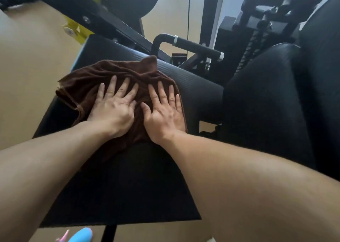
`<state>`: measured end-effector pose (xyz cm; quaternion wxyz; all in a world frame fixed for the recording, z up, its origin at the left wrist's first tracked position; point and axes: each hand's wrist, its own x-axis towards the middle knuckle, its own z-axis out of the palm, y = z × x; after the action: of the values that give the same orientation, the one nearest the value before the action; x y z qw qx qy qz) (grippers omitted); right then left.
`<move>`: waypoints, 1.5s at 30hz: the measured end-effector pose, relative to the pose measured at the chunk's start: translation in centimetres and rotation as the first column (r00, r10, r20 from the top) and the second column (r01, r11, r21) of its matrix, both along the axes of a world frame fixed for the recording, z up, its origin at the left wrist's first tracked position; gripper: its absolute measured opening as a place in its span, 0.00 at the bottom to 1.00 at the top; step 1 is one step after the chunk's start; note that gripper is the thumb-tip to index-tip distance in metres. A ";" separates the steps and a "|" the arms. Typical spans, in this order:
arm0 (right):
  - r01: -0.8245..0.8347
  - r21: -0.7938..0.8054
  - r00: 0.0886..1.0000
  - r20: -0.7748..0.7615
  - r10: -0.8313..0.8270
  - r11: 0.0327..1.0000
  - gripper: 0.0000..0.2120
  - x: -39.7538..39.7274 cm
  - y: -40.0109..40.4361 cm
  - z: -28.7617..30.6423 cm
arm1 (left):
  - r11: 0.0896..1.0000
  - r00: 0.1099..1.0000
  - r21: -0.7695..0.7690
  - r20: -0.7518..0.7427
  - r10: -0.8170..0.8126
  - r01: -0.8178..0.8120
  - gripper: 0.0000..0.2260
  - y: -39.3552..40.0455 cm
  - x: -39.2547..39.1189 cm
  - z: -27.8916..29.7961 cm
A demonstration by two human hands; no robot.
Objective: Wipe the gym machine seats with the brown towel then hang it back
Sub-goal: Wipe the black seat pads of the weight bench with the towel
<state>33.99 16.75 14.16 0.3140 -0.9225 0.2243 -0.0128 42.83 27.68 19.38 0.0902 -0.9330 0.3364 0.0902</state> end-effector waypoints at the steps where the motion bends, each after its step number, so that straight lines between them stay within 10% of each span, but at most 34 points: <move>1: 0.023 0.005 1.000 0.004 -0.023 1.000 0.29 0.2 -1.2 -0.4 | 1.000 1.000 0.006 -0.008 0.007 -0.007 0.25 -1.4 0.3 -0.2; 11: 0.421 -0.039 0.889 -0.180 -0.420 0.906 0.26 0.7 -9.6 -3.4 | 0.991 0.989 0.043 -0.087 -0.123 0.127 0.26 -15.0 2.2 -3.6; 22: 0.331 -0.110 0.922 -0.177 -0.346 0.937 0.28 1.3 -11.0 -4.4 | 0.973 0.972 0.056 -0.091 -0.217 0.222 0.24 -18.4 3.2 -4.1; 30: 0.378 -0.145 0.917 -0.081 -0.391 0.915 0.25 1.3 -11.0 -3.3 | 0.953 0.960 -0.271 -0.204 -0.191 0.132 0.24 -14.3 -0.1 -3.1; 34: 0.559 -0.007 0.829 0.024 -0.559 0.829 0.20 4.2 -13.0 -0.1 | 0.924 0.982 -0.344 -0.019 -0.186 0.168 0.25 -9.3 0.7 -0.8; 37: 0.241 0.126 0.968 0.043 -0.248 0.962 0.27 7.1 -11.3 2.1 | 0.898 0.995 -0.439 0.080 0.067 -0.026 0.25 -7.2 2.5 0.3; 40: -0.172 -0.100 0.984 -0.073 0.165 0.980 0.33 6.9 -9.5 0.7 | 0.906 0.991 -0.418 0.078 0.106 -0.064 0.24 -6.8 3.2 -0.4; 45: 0.349 -0.038 0.936 -0.041 -0.350 0.937 0.25 4.9 -11.8 -2.0 | 0.907 0.996 -0.417 0.083 -0.013 0.047 0.25 -8.5 2.8 -1.6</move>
<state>38.84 4.96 12.17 0.2873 -0.8727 0.3916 -0.0500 45.67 19.21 17.74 -0.0976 -0.9282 0.3585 -0.0219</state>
